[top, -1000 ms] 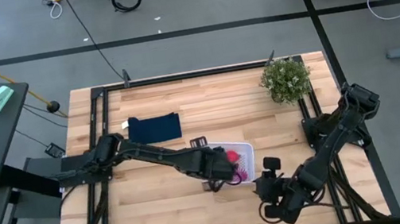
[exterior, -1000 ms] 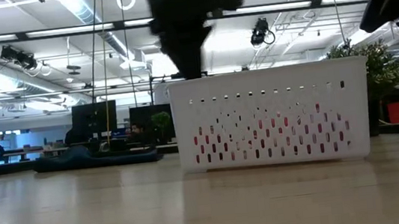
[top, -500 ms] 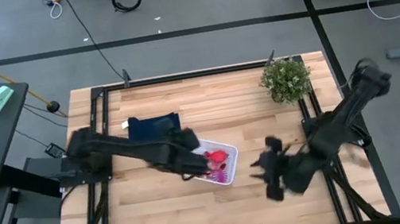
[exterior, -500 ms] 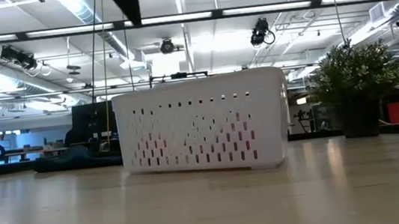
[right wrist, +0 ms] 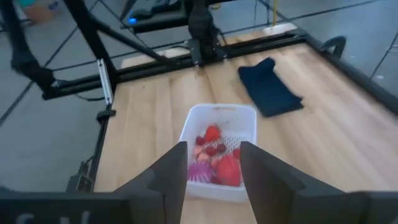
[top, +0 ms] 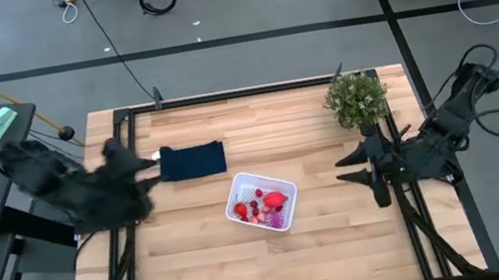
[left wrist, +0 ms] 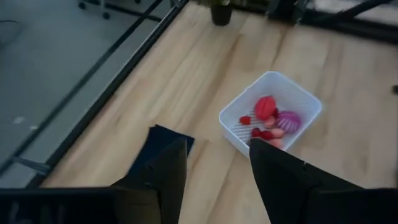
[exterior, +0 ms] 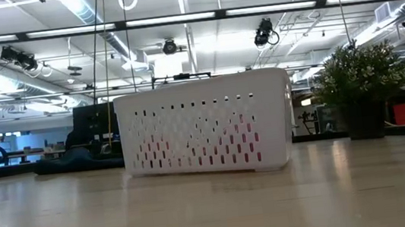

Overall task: Pick and placing Produce into tupperware
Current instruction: Return to Home Position

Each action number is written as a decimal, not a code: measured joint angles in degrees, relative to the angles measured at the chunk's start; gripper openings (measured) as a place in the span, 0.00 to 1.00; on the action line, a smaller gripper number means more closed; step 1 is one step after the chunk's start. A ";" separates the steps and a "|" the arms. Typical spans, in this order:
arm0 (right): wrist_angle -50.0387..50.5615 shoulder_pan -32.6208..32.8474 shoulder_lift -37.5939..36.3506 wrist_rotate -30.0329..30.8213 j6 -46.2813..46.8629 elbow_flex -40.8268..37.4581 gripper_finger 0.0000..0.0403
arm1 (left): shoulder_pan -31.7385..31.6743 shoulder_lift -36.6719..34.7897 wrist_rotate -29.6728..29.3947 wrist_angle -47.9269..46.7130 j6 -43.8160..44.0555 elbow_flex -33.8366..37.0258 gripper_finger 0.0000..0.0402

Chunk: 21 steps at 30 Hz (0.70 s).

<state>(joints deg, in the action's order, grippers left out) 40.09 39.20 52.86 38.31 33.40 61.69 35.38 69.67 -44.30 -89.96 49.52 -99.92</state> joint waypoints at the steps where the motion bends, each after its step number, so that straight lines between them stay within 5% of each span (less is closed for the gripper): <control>1: -0.97 0.53 -0.92 -0.11 0.29 -1.95 0.39 | 2.01 -2.37 -1.13 0.14 2.15 2.24 0.45; 6: -20.44 2.08 -5.28 -4.91 -2.68 -17.47 0.39 | 11.58 -13.34 -8.44 9.20 11.56 20.25 0.44; 12: -56.36 -2.09 -6.51 -22.97 -18.54 -34.97 0.39 | 15.90 -20.61 -12.68 40.33 3.02 44.90 0.44; 15: -57.45 -7.56 -9.44 -25.03 -21.37 -37.19 0.39 | 15.56 -24.03 -17.51 55.65 -2.16 53.85 0.44; 21: -51.49 -19.57 -18.68 -37.81 -21.23 -37.53 0.39 | 12.40 -28.92 -14.50 78.93 -14.31 67.25 0.44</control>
<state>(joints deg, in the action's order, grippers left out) -11.40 19.63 34.18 0.50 12.16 24.16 47.78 40.75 -58.80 -11.03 35.21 -32.67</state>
